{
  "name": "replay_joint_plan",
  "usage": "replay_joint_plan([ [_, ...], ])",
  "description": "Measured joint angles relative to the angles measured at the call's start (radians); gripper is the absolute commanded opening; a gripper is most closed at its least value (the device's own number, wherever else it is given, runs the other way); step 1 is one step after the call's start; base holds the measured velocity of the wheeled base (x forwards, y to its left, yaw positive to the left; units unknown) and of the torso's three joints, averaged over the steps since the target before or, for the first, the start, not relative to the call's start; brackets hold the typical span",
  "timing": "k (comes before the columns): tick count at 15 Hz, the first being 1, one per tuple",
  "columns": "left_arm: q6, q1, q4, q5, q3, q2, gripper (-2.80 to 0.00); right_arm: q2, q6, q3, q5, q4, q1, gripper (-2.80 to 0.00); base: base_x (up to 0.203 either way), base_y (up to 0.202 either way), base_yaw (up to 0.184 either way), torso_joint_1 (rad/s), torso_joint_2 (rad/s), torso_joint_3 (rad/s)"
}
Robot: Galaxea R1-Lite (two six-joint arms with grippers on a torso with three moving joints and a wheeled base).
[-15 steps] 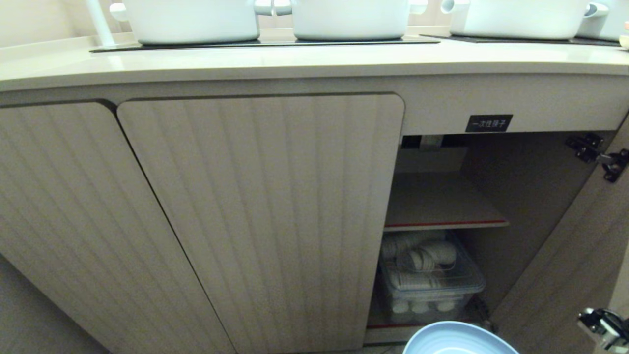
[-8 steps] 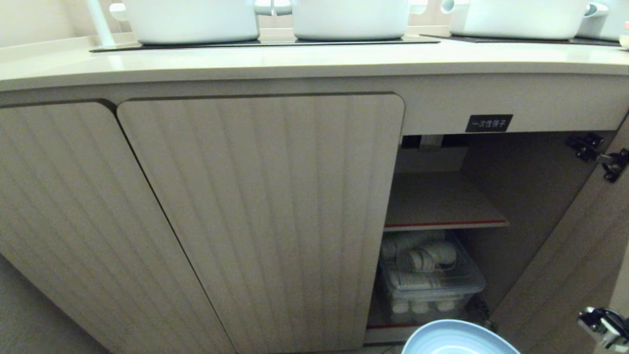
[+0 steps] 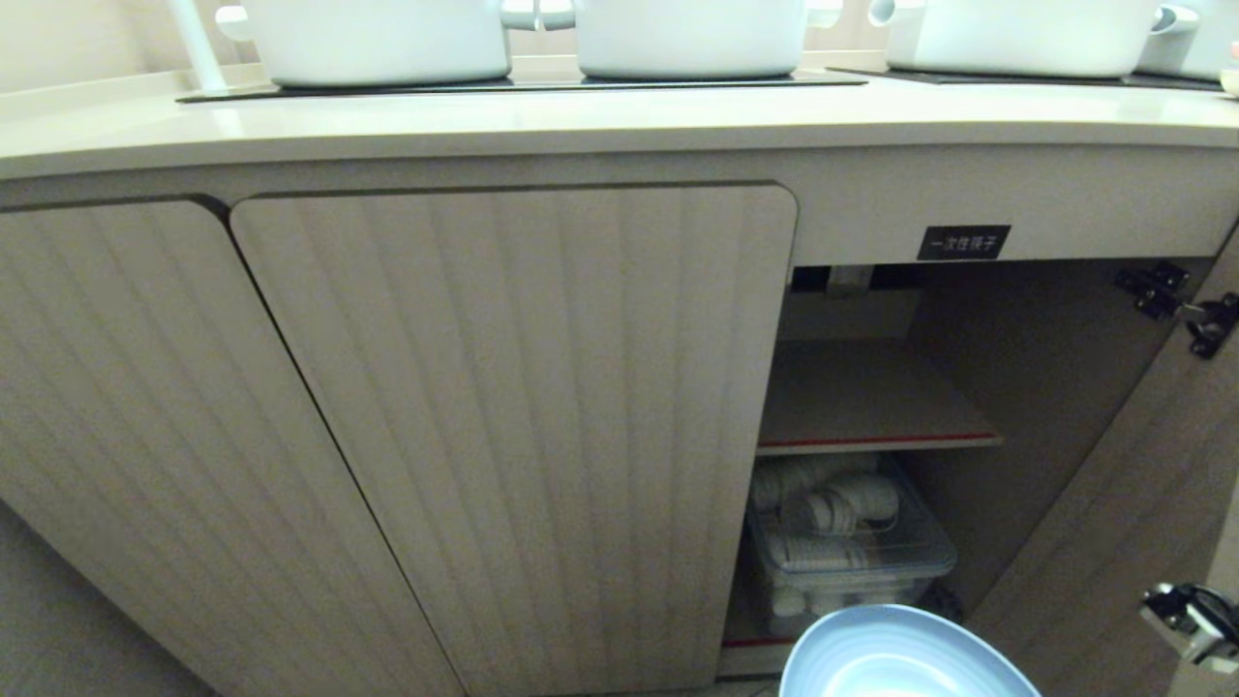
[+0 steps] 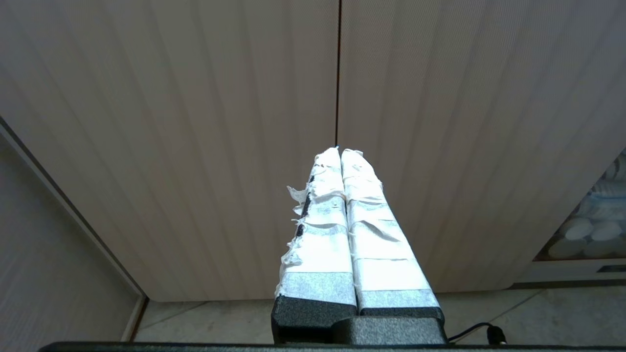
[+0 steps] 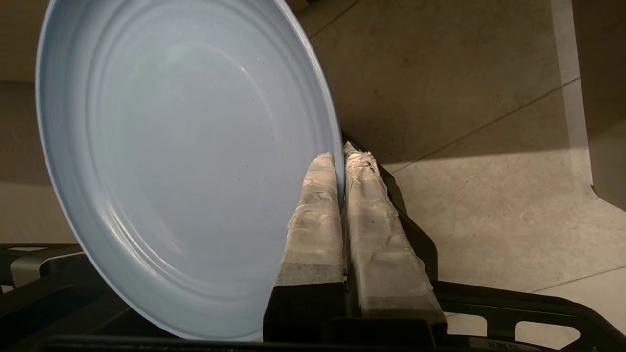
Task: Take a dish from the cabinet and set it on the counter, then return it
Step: Put it back into the cabinet
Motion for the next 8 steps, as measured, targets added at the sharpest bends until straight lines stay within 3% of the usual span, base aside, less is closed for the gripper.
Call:
replay_joint_plan([
  [8,0.0,0.0,0.0,0.0,0.0,0.0,-2.8,0.01,0.024,-0.026,-0.003,0.018,-0.033,-2.8,0.0,0.0,0.0,0.0,0.0,0.0],
])
